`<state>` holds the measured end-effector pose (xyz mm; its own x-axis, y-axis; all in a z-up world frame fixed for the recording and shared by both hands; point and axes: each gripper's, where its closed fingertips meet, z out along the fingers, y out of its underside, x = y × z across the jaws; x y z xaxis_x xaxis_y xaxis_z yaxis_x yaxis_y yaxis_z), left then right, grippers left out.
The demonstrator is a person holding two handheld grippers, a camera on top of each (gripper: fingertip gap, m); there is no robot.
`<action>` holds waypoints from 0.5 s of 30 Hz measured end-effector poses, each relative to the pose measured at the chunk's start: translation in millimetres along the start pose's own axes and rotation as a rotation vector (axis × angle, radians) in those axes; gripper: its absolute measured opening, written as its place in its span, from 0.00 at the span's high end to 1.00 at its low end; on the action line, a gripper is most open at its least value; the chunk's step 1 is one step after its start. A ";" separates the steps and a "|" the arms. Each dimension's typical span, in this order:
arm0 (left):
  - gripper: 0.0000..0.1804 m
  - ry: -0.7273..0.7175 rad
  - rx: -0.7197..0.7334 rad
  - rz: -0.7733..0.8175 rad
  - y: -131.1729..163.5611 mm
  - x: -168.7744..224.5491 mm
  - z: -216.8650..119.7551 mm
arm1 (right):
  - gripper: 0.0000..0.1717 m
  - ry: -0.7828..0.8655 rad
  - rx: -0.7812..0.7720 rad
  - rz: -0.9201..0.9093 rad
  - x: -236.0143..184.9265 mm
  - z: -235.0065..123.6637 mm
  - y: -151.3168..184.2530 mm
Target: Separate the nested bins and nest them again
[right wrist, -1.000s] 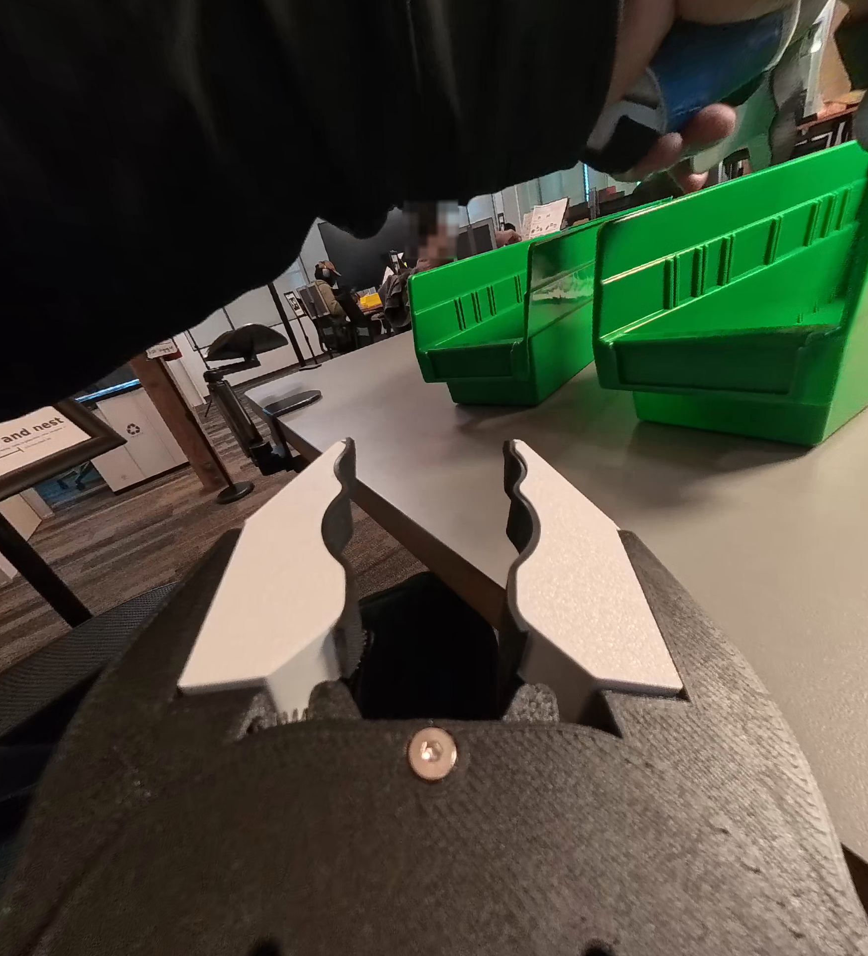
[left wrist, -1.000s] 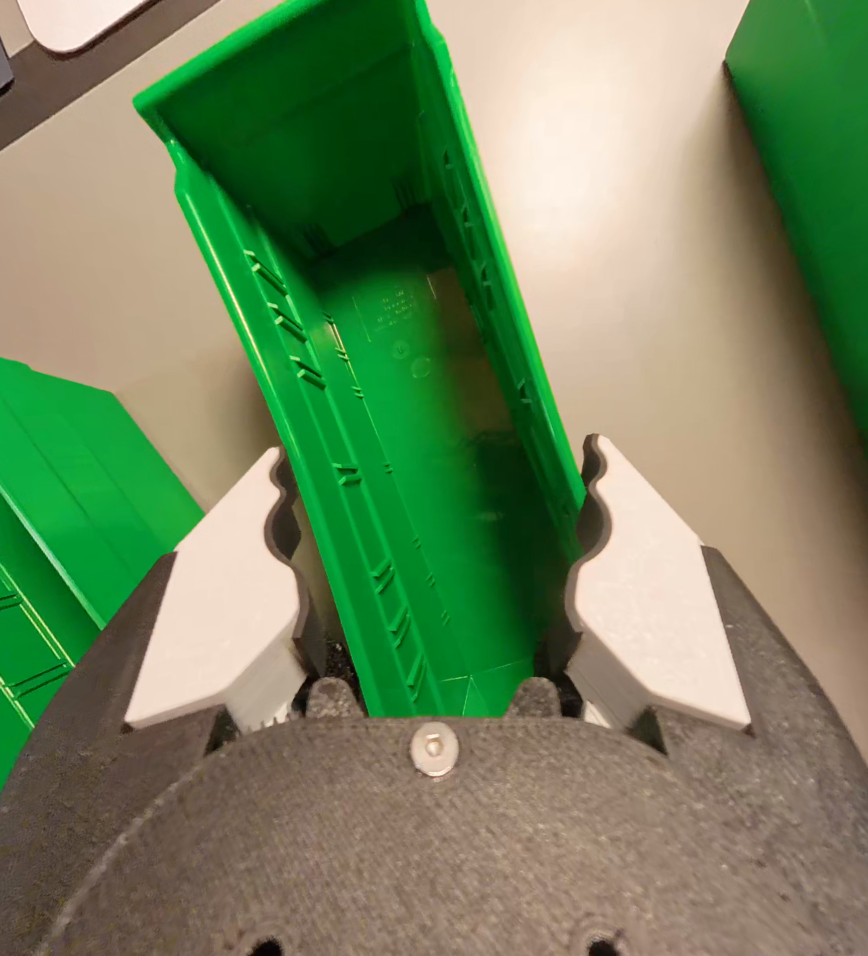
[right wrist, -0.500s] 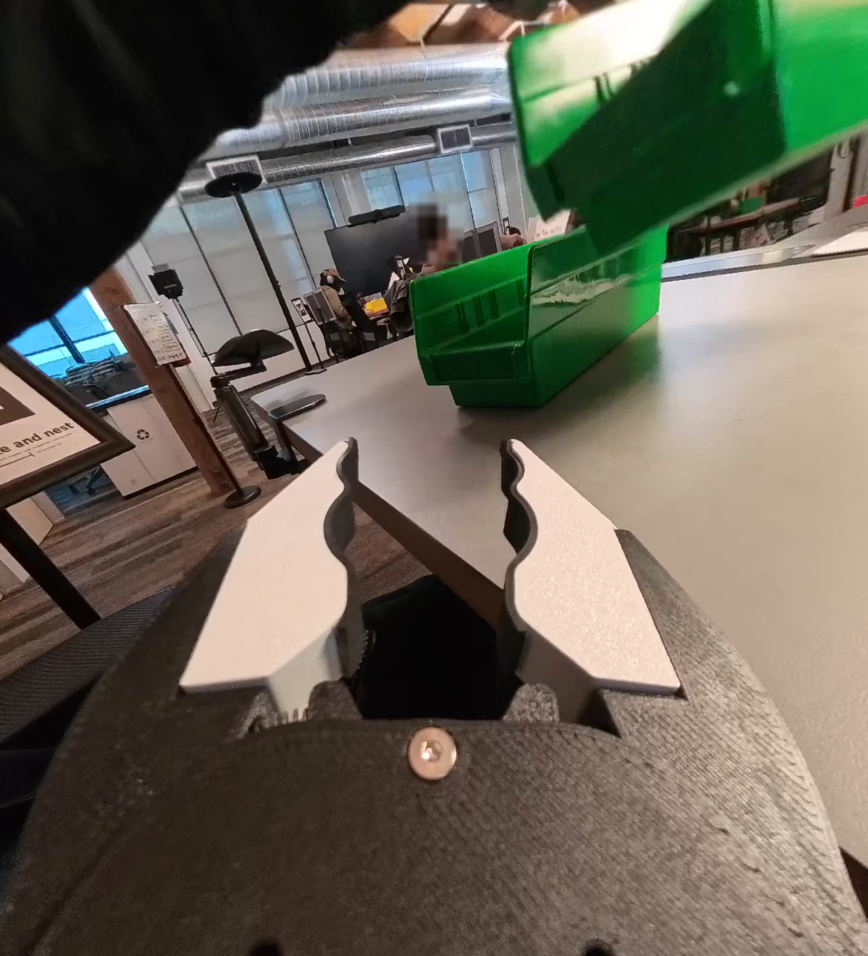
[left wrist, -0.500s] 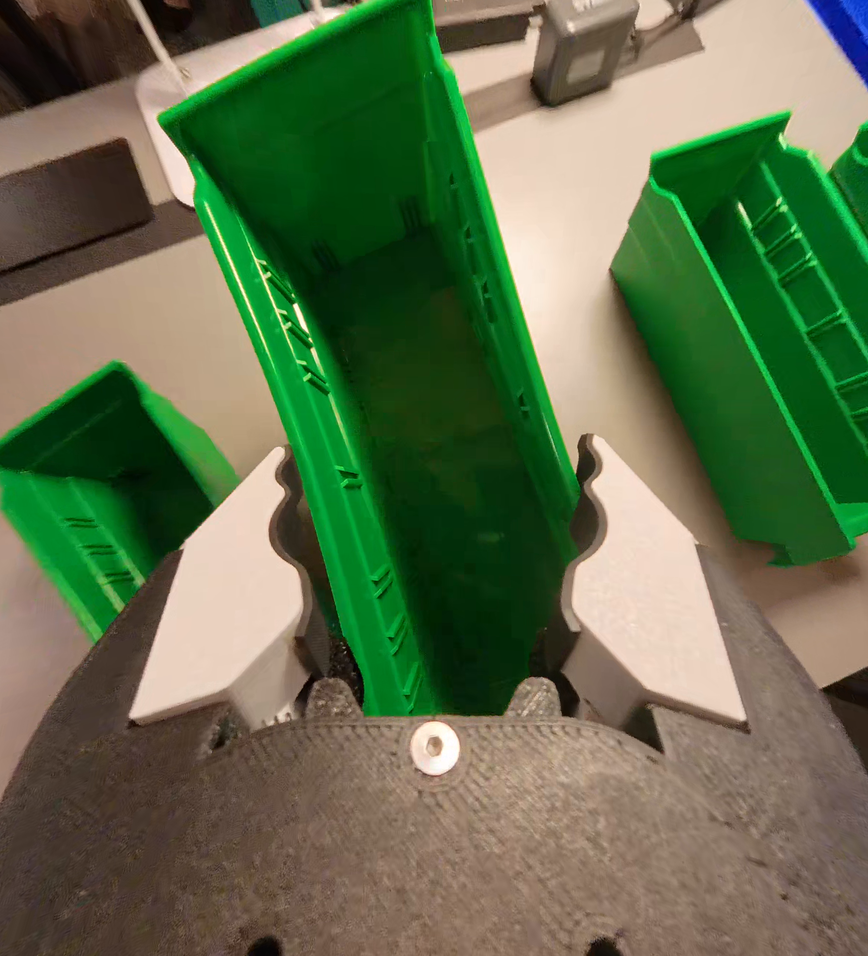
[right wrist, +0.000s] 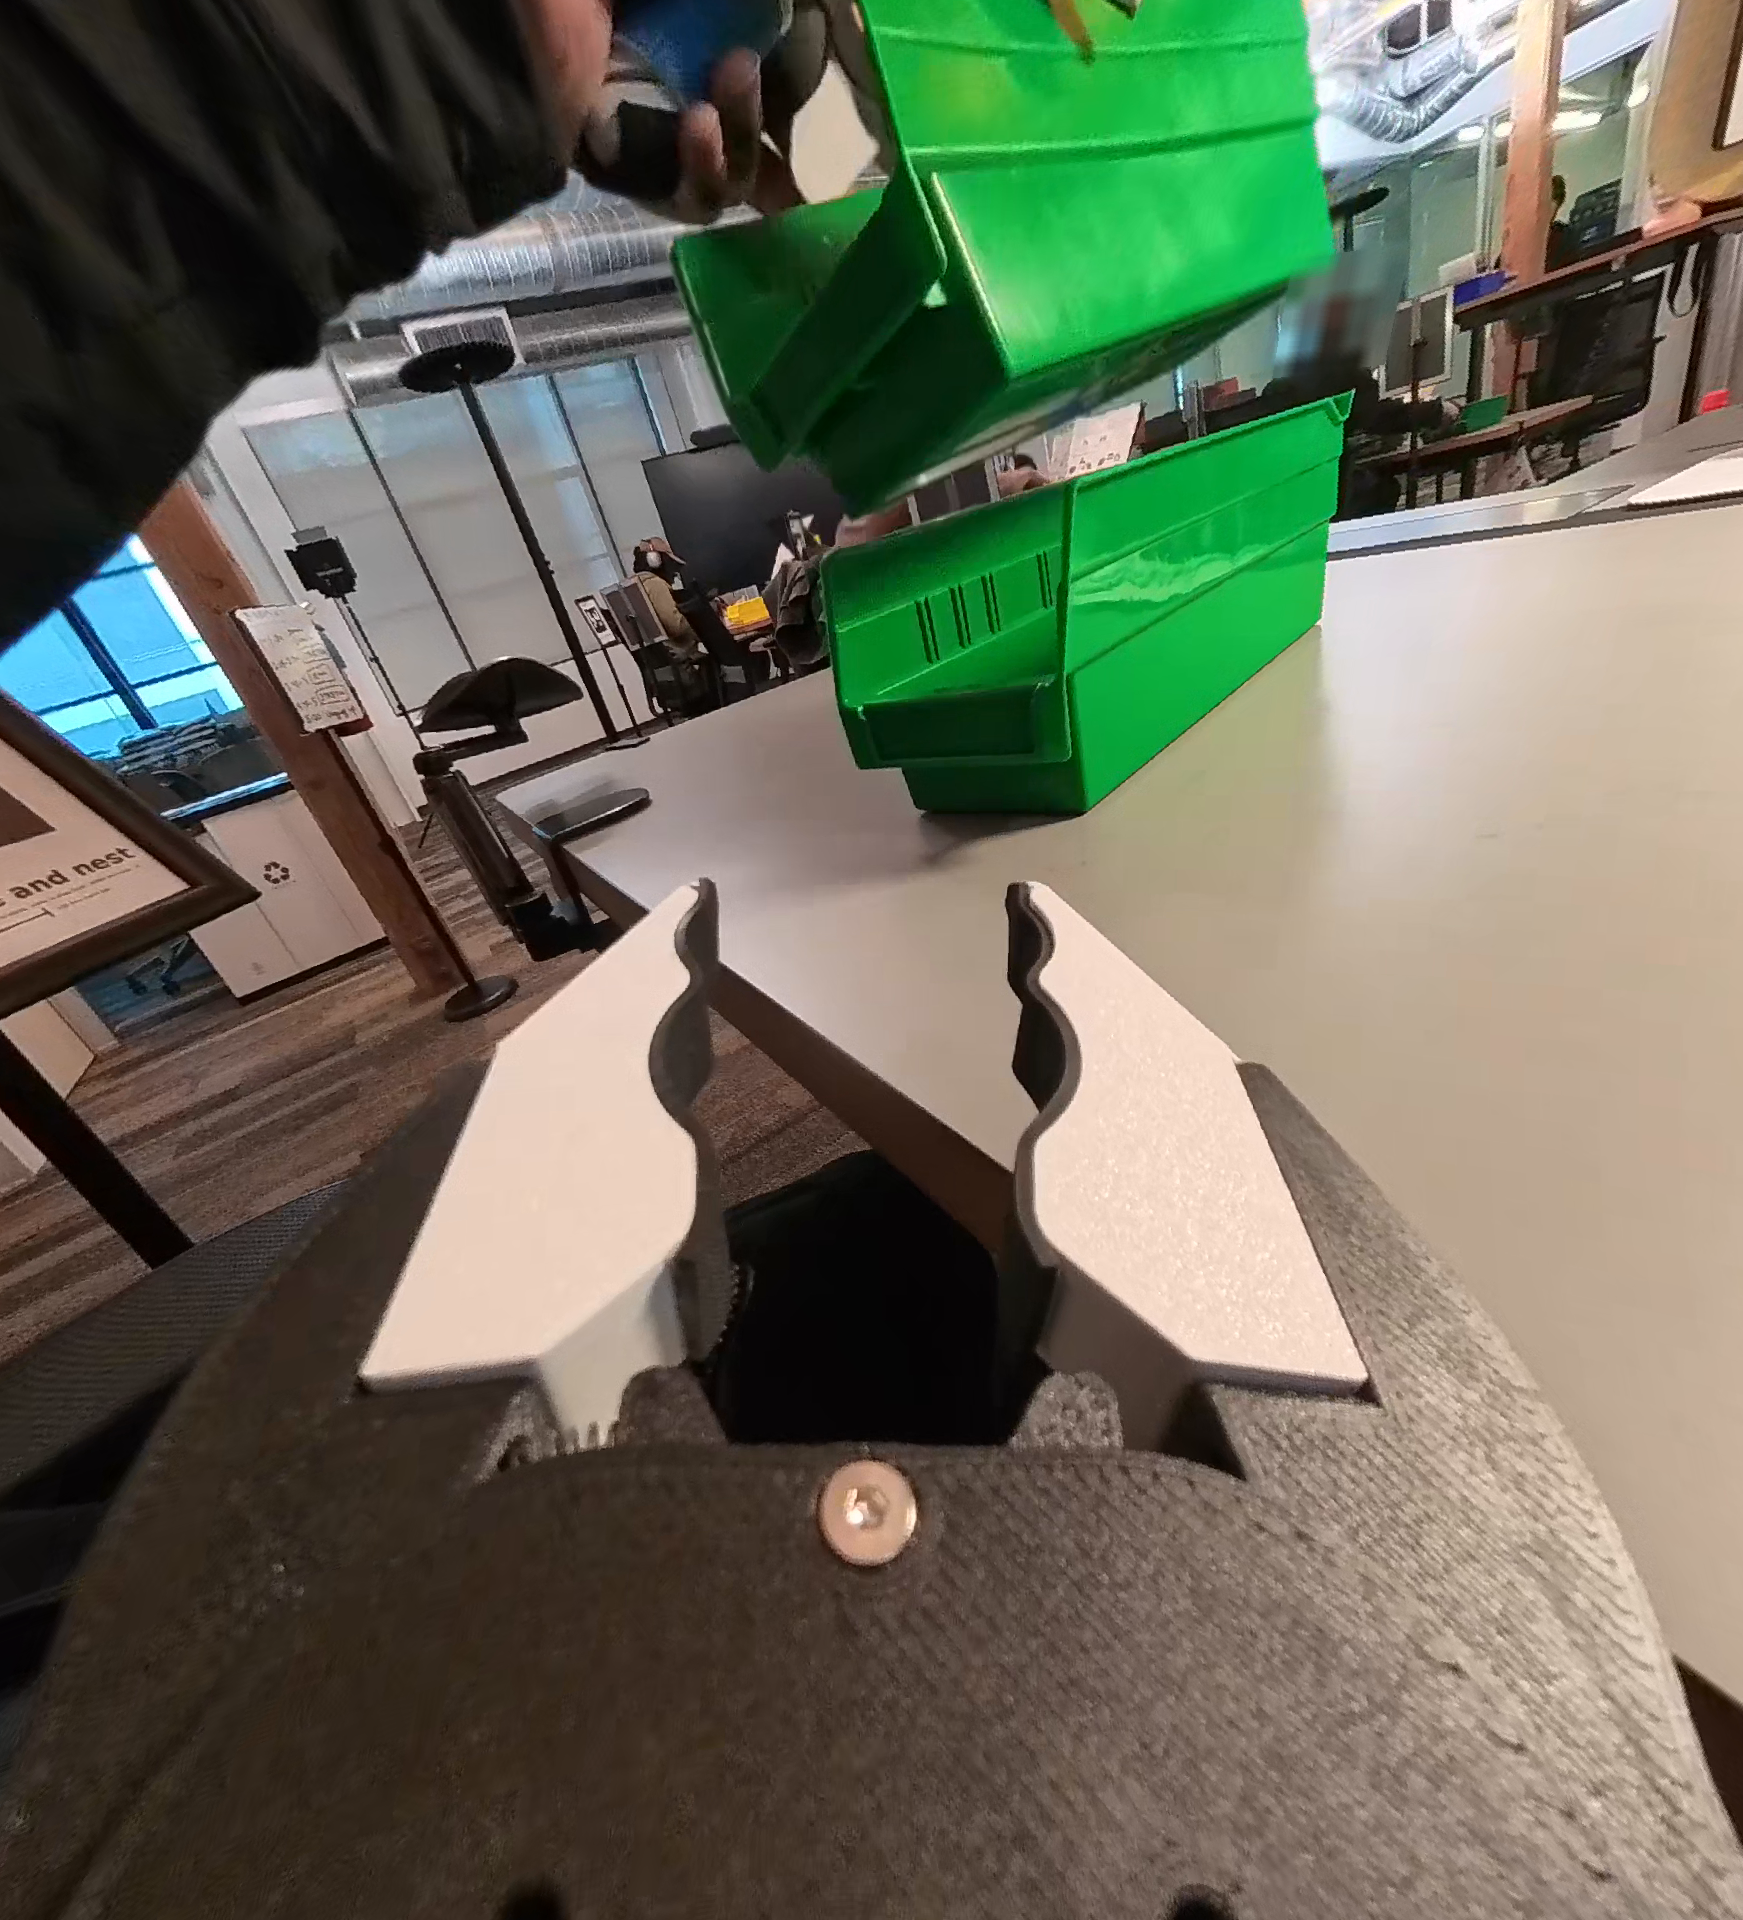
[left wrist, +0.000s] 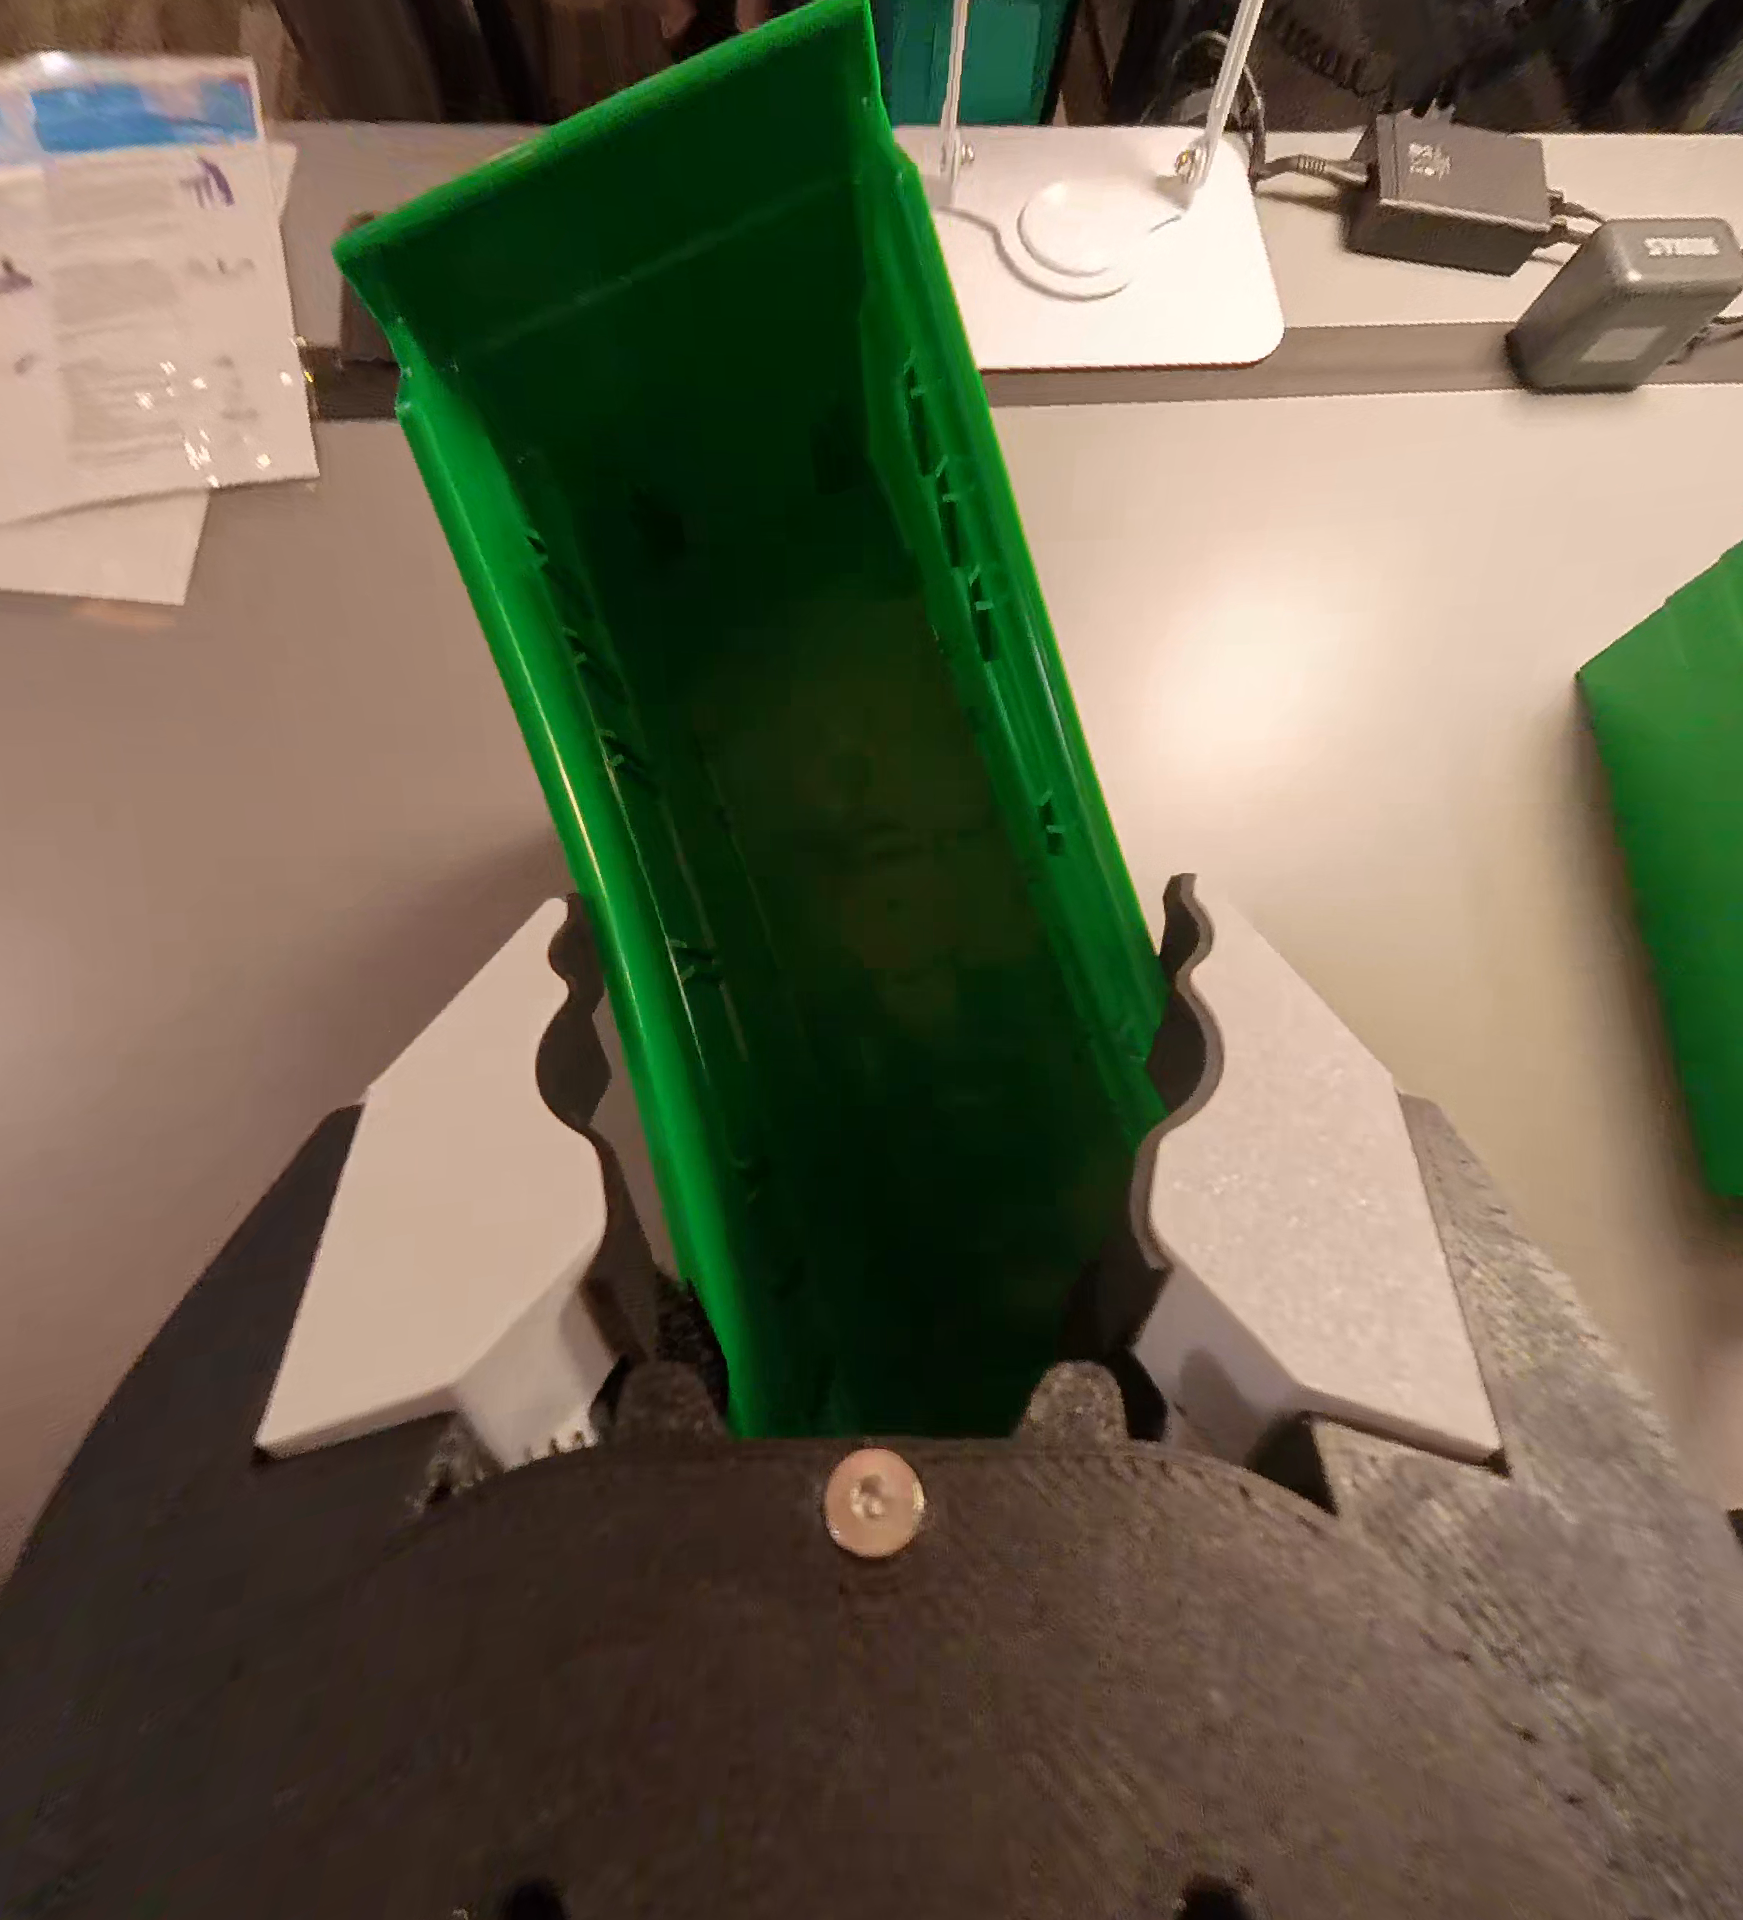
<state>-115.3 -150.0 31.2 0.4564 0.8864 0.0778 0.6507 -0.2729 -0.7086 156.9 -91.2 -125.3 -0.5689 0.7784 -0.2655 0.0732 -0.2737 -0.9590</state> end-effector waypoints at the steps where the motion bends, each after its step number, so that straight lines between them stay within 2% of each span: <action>1: 0.41 0.008 -0.005 -0.013 3.4 0.6 3.5 | 0.67 0.001 0.000 0.000 0.0 0.1 0.3; 15: 0.39 -0.124 -0.087 0.017 30.4 -4.5 54.9 | 0.68 -0.009 0.007 0.008 2.0 -1.6 -3.3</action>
<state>-130.9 -141.8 -29.2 0.3926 0.9193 -0.0250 0.6960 -0.3148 -0.6453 156.9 -87.9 -122.8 -0.5757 0.7709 -0.2725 0.0723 -0.2840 -0.9561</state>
